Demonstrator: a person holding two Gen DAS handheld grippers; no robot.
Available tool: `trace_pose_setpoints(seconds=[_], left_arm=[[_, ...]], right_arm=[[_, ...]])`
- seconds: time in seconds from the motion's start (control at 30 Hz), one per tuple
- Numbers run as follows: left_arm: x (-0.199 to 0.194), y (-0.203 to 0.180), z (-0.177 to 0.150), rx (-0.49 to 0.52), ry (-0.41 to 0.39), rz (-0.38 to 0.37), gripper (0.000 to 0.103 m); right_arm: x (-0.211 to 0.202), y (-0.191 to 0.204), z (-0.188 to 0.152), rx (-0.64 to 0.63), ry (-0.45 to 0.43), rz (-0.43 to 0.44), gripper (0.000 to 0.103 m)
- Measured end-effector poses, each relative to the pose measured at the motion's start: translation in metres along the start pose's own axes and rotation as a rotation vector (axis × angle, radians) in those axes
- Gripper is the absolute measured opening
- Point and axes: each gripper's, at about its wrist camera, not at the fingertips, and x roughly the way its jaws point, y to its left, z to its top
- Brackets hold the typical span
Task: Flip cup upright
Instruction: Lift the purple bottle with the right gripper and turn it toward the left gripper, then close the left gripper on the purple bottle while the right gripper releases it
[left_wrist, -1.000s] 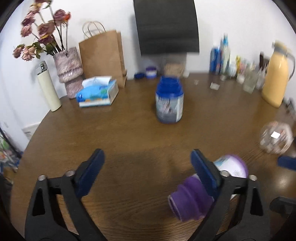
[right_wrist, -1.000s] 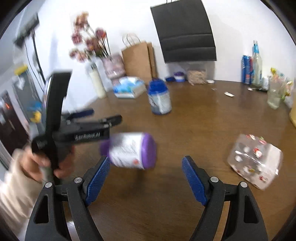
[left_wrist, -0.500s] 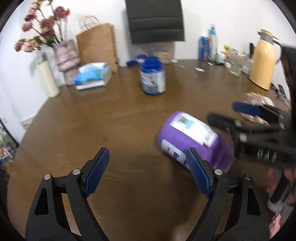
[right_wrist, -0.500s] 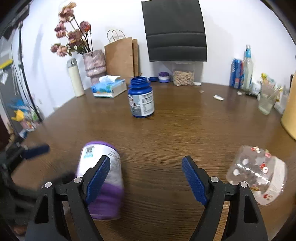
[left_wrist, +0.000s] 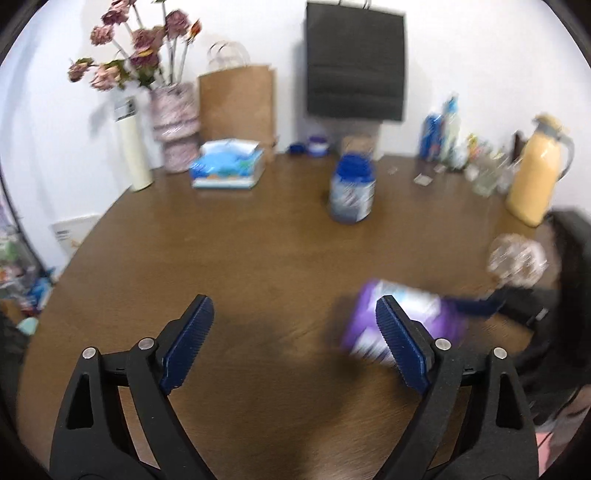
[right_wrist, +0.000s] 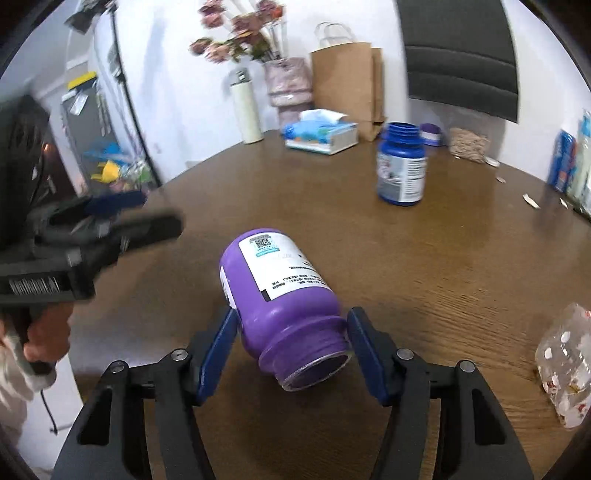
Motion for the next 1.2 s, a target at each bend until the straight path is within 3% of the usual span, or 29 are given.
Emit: trace_pose_setpoints(seconds=[0.13,0.2,0.27,0.33,0.47,0.63,0.77,0.8,0.87,0.93,1.0,1.03,1.2], left_arm=[[0.023,-0.009,0.006,-0.044,0.054,-0.134,0.087],[0.041,-0.016,0.004,-0.059,0.117,-0.153,0.057],[0.055,-0.026,-0.005,-0.017,0.158,-0.14,0.035],[0.052,-0.027,-0.01,-0.01,0.131,-0.13,0.03],[0.051,-0.023,-0.019,-0.042,0.15,-0.133,0.029],[0.043,-0.02,-0.02,-0.051,0.143,-0.115,0.033],[0.024,-0.02,-0.01,-0.057,0.161,-0.224,0.071],[0.023,-0.024,-0.009,-0.044,0.174,-0.252,0.075],[0.03,-0.037,-0.01,0.002,0.253,-0.283,0.075],[0.054,-0.05,-0.015,0.051,0.389,-0.283,0.074],[0.076,-0.056,-0.019,0.057,0.498,-0.305,0.059],[0.081,-0.059,-0.019,0.066,0.515,-0.297,0.059],[0.072,-0.067,-0.017,0.1,0.393,-0.261,0.059]], right_arm=[[-0.004,0.026,-0.008,-0.121,0.014,0.009,0.065],[-0.007,0.028,-0.012,-0.139,0.015,0.007,0.065],[-0.013,0.024,-0.016,-0.128,0.019,-0.013,0.066],[-0.02,0.014,-0.018,-0.094,0.005,-0.046,0.067],[-0.028,-0.013,-0.021,0.014,-0.003,-0.112,0.067],[-0.025,-0.016,-0.018,0.045,-0.022,-0.105,0.067],[-0.038,-0.017,-0.017,0.052,-0.045,-0.128,0.067],[-0.045,-0.02,-0.017,0.064,-0.057,-0.136,0.067],[-0.058,-0.028,-0.019,0.093,-0.082,-0.149,0.067],[-0.066,-0.035,-0.021,0.115,-0.088,-0.156,0.067],[-0.072,-0.041,-0.025,0.127,-0.073,-0.169,0.067],[-0.074,-0.042,-0.026,0.126,-0.069,-0.174,0.067],[-0.087,-0.046,-0.032,0.141,-0.084,-0.16,0.067]])
